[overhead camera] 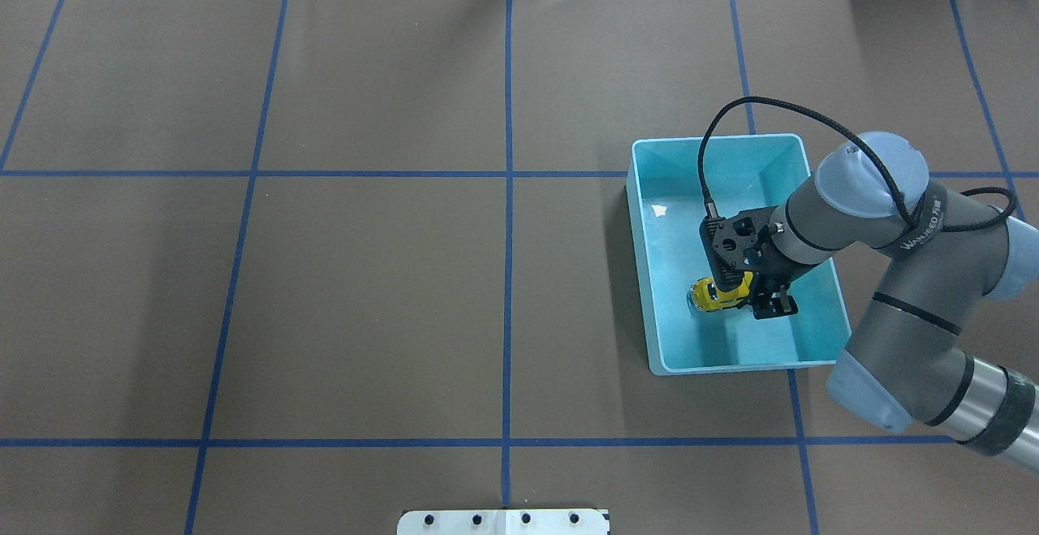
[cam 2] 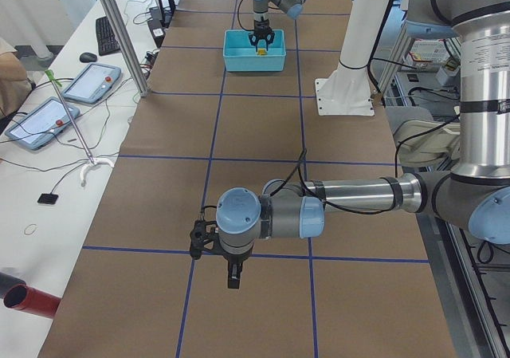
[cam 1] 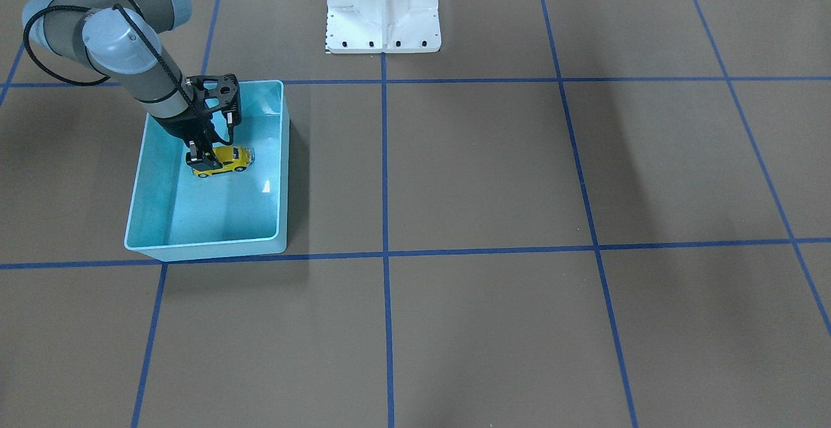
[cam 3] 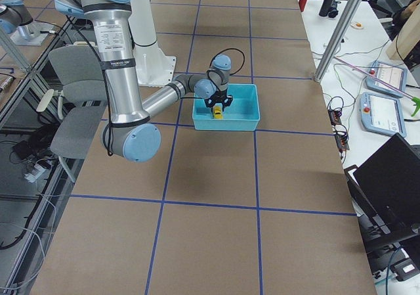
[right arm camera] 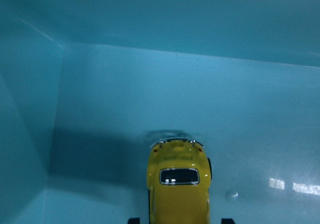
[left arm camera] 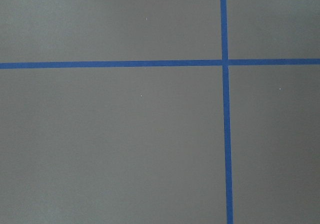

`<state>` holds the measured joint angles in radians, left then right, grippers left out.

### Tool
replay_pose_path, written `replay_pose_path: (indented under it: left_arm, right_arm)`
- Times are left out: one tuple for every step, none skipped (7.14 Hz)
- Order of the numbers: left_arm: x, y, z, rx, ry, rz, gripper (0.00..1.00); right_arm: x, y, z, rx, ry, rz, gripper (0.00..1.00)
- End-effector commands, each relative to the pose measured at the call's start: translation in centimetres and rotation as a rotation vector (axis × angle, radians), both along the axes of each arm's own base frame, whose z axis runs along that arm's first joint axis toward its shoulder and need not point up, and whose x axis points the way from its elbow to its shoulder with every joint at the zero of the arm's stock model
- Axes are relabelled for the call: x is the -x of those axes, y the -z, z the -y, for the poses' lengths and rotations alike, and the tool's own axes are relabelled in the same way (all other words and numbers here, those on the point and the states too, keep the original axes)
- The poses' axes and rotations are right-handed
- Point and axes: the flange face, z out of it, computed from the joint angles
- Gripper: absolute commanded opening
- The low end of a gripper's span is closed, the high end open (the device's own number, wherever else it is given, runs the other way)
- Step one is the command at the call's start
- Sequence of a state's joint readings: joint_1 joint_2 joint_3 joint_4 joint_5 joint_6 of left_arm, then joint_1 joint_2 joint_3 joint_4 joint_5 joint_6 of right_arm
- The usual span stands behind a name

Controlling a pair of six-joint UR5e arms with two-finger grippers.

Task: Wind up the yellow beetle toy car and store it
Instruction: 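Open the right gripper and withdraw it from the bin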

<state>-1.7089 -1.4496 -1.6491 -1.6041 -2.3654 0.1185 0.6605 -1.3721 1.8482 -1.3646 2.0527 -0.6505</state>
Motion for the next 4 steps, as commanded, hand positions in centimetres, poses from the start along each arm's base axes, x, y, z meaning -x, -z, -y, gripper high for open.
replay_pose_path:
  left_arm:
    - [0.0, 0.0, 0.0, 0.0, 0.0, 0.0, 1.0]
    - [0.0, 0.0, 0.0, 0.0, -0.001, 0.0, 1.0]
    - [0.0, 0.0, 0.0, 0.0, 0.0, 0.0, 1.0]
    - [0.0, 0.0, 0.0, 0.0, 0.0, 0.0, 1.0]
  right_arm:
    - [-2.9, 1.8, 1.6, 0.0, -0.056, 0.04, 1.0]
    - [-7.2, 4.3, 4.0, 0.082, -0.144, 0.1, 1.0]
    - [-11.0, 7.3, 7.5, 0.205, -0.276, 0.144, 1.0]
    - [-14.0, 9.3, 10.1, 0.37, -0.461, 0.16, 1.0]
